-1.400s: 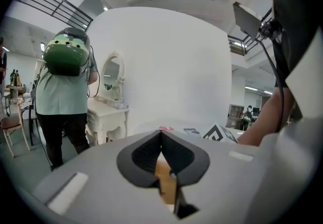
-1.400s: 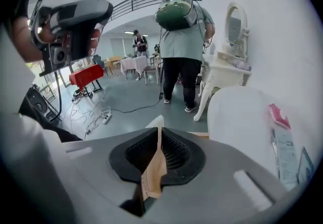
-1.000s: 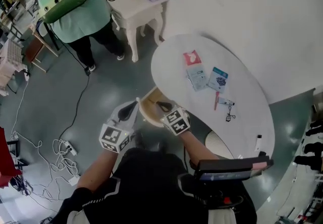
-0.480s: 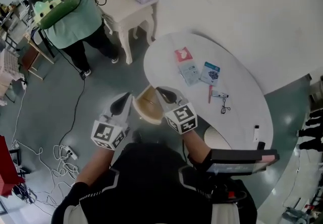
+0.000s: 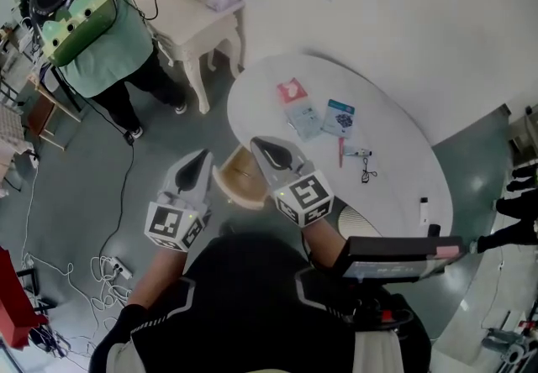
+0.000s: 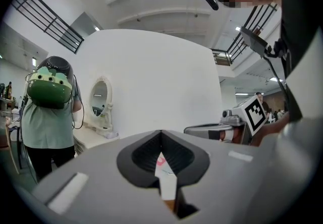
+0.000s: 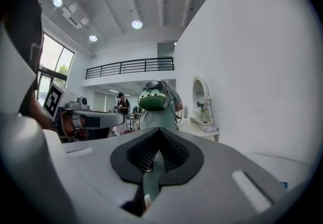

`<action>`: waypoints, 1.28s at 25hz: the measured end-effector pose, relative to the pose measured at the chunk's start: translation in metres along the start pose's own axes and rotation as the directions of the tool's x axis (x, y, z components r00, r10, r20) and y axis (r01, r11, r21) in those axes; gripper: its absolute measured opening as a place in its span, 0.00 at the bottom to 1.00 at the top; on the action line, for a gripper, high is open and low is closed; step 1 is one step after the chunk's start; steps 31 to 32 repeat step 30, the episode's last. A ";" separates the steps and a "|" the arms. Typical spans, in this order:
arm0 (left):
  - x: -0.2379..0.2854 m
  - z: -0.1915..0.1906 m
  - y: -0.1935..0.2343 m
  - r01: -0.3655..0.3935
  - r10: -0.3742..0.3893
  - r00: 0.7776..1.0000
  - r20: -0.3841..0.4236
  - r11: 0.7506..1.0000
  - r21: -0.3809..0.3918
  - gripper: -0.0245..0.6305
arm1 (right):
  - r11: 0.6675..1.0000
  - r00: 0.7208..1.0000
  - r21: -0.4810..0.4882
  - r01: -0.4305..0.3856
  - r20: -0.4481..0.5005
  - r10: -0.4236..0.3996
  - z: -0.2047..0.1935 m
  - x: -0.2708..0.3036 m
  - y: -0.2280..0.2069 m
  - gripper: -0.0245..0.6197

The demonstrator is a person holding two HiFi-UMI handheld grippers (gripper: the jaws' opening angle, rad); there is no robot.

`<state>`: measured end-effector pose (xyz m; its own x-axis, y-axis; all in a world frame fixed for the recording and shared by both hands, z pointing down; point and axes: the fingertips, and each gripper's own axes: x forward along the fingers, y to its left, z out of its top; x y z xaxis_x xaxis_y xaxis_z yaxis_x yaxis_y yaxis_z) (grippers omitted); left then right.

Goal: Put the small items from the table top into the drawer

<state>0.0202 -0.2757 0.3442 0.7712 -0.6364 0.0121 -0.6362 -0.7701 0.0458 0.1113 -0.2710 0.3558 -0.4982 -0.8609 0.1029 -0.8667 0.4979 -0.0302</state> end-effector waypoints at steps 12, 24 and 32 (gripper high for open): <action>0.009 0.003 0.005 0.007 -0.007 1.000 0.013 1.000 -0.001 0.04 | 1.000 1.000 0.001 0.018 0.005 -0.018 0.004 0.002 -0.009 0.04; 0.014 0.000 0.013 -0.008 0.008 1.000 -0.006 1.000 -0.002 0.04 | 0.999 0.999 -0.010 0.041 0.013 -0.040 0.010 0.005 -0.015 0.04; 0.015 0.002 0.013 -0.002 0.002 1.000 -0.010 1.000 0.002 0.04 | 0.999 0.999 -0.008 0.048 0.010 -0.048 0.012 0.005 -0.018 0.04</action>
